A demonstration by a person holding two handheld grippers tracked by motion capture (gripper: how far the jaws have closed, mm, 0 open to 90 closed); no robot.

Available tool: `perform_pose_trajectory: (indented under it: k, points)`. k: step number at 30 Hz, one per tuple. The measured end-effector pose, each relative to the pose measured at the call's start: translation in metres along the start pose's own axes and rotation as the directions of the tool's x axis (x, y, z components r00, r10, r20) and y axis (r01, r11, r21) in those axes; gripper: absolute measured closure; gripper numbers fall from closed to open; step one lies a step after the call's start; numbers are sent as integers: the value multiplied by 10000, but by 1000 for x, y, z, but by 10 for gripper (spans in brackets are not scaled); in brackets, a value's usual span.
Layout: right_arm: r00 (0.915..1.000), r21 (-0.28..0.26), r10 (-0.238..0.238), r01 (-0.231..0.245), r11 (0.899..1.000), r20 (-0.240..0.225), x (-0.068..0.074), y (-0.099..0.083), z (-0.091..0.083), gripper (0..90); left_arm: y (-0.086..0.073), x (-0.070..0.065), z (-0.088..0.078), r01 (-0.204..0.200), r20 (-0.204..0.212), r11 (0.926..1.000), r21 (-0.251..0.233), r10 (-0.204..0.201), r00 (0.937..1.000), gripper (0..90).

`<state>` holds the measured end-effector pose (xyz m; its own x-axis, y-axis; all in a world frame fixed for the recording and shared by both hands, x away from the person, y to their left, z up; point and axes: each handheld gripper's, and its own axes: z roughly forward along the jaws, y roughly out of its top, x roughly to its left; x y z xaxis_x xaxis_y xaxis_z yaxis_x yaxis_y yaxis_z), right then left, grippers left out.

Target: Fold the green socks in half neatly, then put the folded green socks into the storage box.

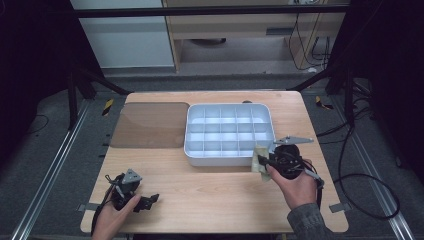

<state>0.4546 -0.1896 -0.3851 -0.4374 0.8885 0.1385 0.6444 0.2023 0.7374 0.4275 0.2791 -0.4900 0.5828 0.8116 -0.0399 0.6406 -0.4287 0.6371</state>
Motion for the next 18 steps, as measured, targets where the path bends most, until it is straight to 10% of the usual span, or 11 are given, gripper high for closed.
perform_pose_trajectory:
  k: [18]
  points:
    - [9958,-183,-502,517,9985,765,-35,60,-1,696,3,3,9,-175,-159,9997,175,178,9997,47]
